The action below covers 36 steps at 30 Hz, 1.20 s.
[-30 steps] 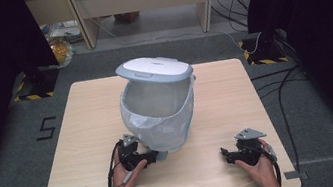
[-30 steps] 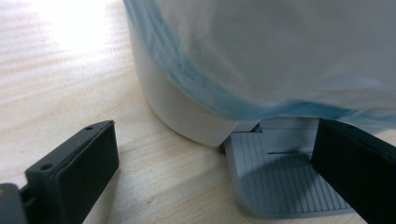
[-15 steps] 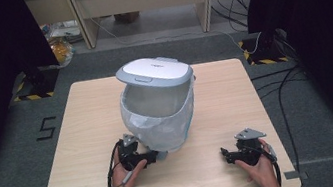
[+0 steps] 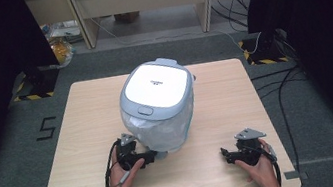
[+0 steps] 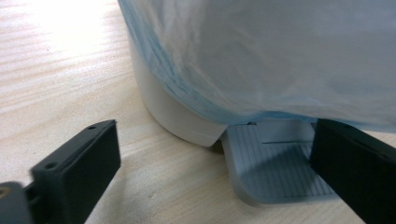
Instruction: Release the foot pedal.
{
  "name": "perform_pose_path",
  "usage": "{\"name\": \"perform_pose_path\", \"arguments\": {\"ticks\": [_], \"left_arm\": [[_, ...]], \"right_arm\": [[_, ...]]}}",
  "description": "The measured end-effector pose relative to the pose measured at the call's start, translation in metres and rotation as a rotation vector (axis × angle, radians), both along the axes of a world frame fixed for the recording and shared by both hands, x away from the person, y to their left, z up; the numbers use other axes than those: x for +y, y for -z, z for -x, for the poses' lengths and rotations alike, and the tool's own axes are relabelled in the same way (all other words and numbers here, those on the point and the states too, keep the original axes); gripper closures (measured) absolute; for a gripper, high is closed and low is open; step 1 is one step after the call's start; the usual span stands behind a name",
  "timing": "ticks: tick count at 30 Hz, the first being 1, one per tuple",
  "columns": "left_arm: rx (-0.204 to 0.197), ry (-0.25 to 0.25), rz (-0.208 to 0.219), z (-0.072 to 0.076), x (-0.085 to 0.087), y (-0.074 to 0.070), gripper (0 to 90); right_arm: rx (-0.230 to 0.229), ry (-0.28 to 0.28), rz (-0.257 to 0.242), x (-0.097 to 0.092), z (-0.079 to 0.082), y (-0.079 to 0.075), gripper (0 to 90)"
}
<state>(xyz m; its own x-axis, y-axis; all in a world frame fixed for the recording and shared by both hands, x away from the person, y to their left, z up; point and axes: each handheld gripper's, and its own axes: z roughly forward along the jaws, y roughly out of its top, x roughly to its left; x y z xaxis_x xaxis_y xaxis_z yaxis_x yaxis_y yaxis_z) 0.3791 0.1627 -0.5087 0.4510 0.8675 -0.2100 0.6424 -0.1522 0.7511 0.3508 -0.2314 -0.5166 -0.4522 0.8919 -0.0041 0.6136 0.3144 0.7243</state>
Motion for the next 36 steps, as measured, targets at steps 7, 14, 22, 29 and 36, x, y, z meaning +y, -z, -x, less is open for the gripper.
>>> {"name": "perform_pose_path", "arguments": {"ticks": [7, 14, 22, 29, 36], "left_arm": [[-0.013, 0.022, -0.007, 0.004, -0.001, -0.004, 11.9], [-0.023, 0.003, -0.015, 0.007, 0.007, -0.009, 15.0], [-0.027, -0.003, -0.002, 0.013, 0.021, -0.017, 14.9], [-0.02, -0.024, -0.005, 0.017, 0.039, -0.012, 15.0], [-0.012, -0.046, -0.021, 0.018, 0.053, -0.006, 15.0]], "right_arm": [[0.0, 0.0, 0.0, 0.0, 0.0, 0.0, 15.0], [0.0, -0.001, 0.0, 0.0, 0.0, 0.0, 14.9], [0.0, -0.001, 0.0, 0.0, 0.0, 0.0, 14.8], [0.001, -0.002, -0.001, 0.0, 0.0, 0.0, 14.6], [0.0, -0.007, 0.0, -0.001, -0.001, 0.0, 14.3]]}}
